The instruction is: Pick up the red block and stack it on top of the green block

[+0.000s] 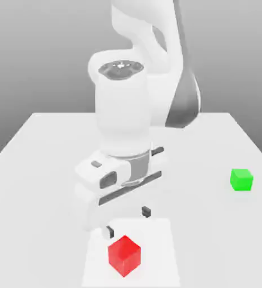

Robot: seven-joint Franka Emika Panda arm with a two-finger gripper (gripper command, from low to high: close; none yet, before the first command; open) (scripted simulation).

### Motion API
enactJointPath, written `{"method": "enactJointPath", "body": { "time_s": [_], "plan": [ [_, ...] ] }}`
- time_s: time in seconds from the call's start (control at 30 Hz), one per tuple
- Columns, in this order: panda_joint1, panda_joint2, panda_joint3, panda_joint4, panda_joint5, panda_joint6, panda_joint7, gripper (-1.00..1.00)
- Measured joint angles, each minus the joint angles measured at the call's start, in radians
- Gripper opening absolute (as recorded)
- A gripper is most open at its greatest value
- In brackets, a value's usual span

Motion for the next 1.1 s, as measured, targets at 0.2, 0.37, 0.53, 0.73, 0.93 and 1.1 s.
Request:
{"method": "enactJointPath", "body": {
  "time_s": [0.2, 0.37, 0.53, 0.73, 0.93, 1.1],
  "plan": [
    [-0.052, 0.172, 0.068, 0.021, 0.077, 0.137, -0.069, -1.0],
    [-0.059, 0.185, 0.076, 0.024, 0.082, 0.147, -0.073, -1.0],
    [-0.023, 0.052, 0.025, 0.002, 0.008, 0.038, -0.019, -1.0],
    [0.146, -0.077, 0.141, -0.063, -0.007, -0.03, 0.143, -1.0],
    [0.49, -0.187, 0.296, -0.147, 0.014, -0.053, 0.38, -1.0],
    [0.643, -0.278, 0.443, -0.216, 0.012, -0.069, 0.582, -1.0]
  ]
}}
